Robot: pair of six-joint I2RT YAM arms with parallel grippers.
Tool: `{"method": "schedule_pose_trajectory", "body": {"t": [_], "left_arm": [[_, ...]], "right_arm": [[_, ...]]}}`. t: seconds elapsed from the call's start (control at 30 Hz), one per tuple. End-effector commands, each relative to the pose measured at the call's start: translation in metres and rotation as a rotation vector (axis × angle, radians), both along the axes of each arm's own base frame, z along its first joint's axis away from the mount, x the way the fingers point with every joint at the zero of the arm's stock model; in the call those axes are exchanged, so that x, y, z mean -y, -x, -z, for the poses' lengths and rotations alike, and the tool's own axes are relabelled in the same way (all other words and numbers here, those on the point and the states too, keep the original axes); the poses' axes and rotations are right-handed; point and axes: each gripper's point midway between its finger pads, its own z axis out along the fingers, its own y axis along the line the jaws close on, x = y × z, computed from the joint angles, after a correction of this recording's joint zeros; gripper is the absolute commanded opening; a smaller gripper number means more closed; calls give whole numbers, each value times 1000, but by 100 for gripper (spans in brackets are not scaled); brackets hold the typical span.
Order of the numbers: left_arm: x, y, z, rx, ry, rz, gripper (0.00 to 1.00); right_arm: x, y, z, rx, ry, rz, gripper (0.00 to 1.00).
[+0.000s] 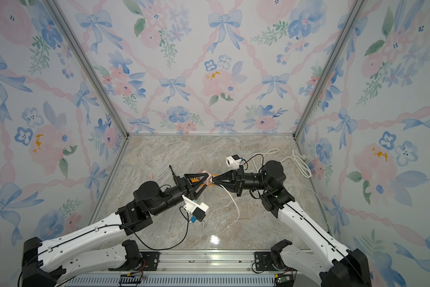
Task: Charge the electric toothbrush
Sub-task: Insert the charging cable into the plug.
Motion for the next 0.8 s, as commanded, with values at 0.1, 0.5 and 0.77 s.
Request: {"method": "schedule_pose_trajectory", "body": {"t": [0.1,0.5,0.77], "left_arm": [[21,41,-22,69,34,191,0],[46,90,-14,54,13,349,0],[49,79,-3,24,-11,291,0]], "right_arm": [[-5,-15,4,-24,22,52,0],[-14,-46,6,-39,39,121,0],[-6,-39,22,126,275,141,11]]}}
